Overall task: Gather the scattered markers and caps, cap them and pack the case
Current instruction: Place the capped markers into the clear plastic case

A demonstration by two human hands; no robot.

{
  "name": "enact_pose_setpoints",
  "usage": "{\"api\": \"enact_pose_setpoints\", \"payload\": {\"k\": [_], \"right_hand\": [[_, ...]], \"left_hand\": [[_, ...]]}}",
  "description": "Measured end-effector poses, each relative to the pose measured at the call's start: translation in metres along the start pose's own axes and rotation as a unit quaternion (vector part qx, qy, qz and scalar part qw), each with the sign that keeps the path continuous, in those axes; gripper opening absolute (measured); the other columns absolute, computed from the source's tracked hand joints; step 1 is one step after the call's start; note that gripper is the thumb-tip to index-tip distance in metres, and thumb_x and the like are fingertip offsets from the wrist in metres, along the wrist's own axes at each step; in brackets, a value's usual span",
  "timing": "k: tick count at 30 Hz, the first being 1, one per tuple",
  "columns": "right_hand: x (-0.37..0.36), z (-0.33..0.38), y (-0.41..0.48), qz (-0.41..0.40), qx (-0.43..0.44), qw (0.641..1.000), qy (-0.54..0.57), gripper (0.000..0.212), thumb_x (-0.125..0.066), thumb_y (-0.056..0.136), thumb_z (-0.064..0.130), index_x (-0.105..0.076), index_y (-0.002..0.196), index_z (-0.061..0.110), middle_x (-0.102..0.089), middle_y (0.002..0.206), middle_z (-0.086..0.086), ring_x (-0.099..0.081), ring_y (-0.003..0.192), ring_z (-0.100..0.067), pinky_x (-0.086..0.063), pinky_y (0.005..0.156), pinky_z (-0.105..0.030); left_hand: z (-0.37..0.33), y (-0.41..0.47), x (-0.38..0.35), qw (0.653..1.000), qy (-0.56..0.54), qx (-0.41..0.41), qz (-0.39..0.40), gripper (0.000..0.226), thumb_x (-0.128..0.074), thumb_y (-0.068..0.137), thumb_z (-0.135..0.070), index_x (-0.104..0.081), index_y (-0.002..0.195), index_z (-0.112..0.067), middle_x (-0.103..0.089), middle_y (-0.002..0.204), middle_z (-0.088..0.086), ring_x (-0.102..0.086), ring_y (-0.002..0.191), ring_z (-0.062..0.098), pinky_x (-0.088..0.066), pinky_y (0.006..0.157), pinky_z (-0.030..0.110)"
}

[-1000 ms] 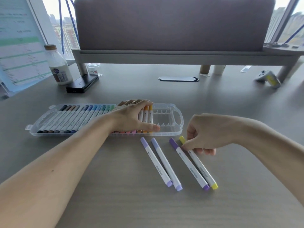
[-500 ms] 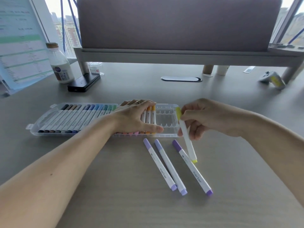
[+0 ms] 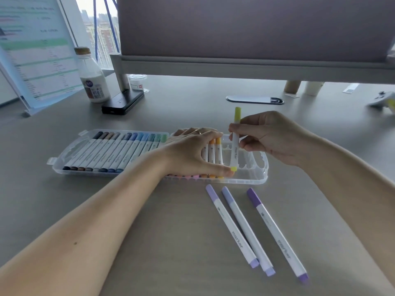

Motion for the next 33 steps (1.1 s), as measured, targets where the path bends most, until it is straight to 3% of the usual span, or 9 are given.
{"api": "enact_pose_setpoints", "payload": {"k": [5, 8, 13, 20, 24, 28, 33], "right_hand": [[-0.001, -0.005, 0.014, -0.02, -0.009, 0.999, -0.05, 0.025, -0.079, 0.085, 0.033, -0.079, 0.089, 0.008, -0.073, 0.066, -0.001, -0.065, 0.054, -0.01, -0.052, 0.052, -0.015], [-0.002, -0.008, 0.016, -0.022, -0.012, 0.995, -0.091, 0.026, -0.08, 0.085, 0.035, -0.079, 0.084, 0.01, -0.075, 0.069, -0.002, -0.063, 0.052, -0.008, -0.048, 0.047, -0.015], [-0.004, -0.007, 0.013, -0.022, -0.013, 0.983, -0.183, 0.027, -0.076, 0.089, 0.037, -0.076, 0.078, 0.013, -0.064, 0.047, 0.01, -0.047, 0.034, 0.0, -0.037, 0.039, -0.012], [-0.01, -0.005, 0.01, -0.005, -0.011, 0.979, -0.203, 0.029, -0.074, 0.091, 0.038, -0.076, 0.077, 0.012, -0.062, 0.044, 0.012, -0.045, 0.032, -0.001, -0.034, 0.036, -0.013], [-0.01, -0.005, 0.01, -0.001, -0.007, 0.98, -0.199, 0.03, -0.074, 0.09, 0.039, -0.078, 0.082, 0.01, -0.066, 0.05, 0.012, -0.047, 0.035, -0.001, -0.034, 0.038, -0.014], [-0.01, -0.007, 0.01, -0.002, -0.004, 0.981, -0.196, 0.03, -0.075, 0.088, 0.042, -0.079, 0.078, 0.014, -0.065, 0.05, 0.008, -0.043, 0.036, -0.003, -0.034, 0.038, -0.015], [-0.012, -0.006, 0.011, -0.003, -0.011, 0.98, -0.197, 0.027, -0.073, 0.091, 0.039, -0.079, 0.08, 0.015, -0.069, 0.054, 0.008, -0.045, 0.038, -0.003, -0.035, 0.038, -0.016]], "left_hand": [[0.002, 0.004, 0.0, 1.0, -0.011, -0.003, -0.018, 0.082, -0.049, 0.09, -0.078, -0.026, 0.16, -0.042, -0.023, 0.168, -0.018, -0.021, 0.154, 0.01, -0.021, 0.123, 0.04], [0.004, 0.005, 0.0, 1.0, -0.026, 0.002, -0.012, 0.066, -0.042, 0.1, -0.067, -0.025, 0.16, -0.043, -0.021, 0.169, -0.018, -0.016, 0.155, 0.009, -0.017, 0.125, 0.04], [0.002, 0.007, -0.002, 0.999, 0.007, -0.011, -0.049, 0.058, -0.035, 0.104, -0.06, -0.032, 0.158, -0.038, -0.033, 0.164, -0.014, -0.029, 0.152, 0.012, -0.023, 0.123, 0.041], [-0.003, 0.003, 0.003, 0.995, 0.034, -0.01, -0.097, 0.063, -0.038, 0.102, -0.061, -0.04, 0.156, -0.029, -0.05, 0.154, -0.007, -0.05, 0.137, 0.014, -0.037, 0.113, 0.041], [-0.005, 0.0, 0.01, 0.982, 0.053, -0.023, -0.177, 0.063, -0.039, 0.102, -0.064, -0.048, 0.151, -0.026, -0.057, 0.148, -0.005, -0.057, 0.13, 0.015, -0.041, 0.109, 0.039], [-0.004, 0.002, 0.014, 0.975, 0.035, -0.047, -0.213, 0.077, -0.038, 0.094, -0.076, -0.047, 0.151, -0.026, -0.054, 0.152, -0.007, -0.054, 0.134, 0.013, -0.039, 0.11, 0.036], [-0.006, 0.002, 0.007, 0.983, 0.025, -0.069, -0.166, 0.103, -0.05, 0.075, -0.09, -0.035, 0.158, -0.031, -0.043, 0.158, -0.01, -0.044, 0.14, 0.01, -0.03, 0.115, 0.035]]}}
Point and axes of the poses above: each hand's wrist, its own y-axis towards the middle knuckle, its own x-axis out of the back of the hand, z = x × y, the point moved 4 cm from there along y, towards the middle knuckle
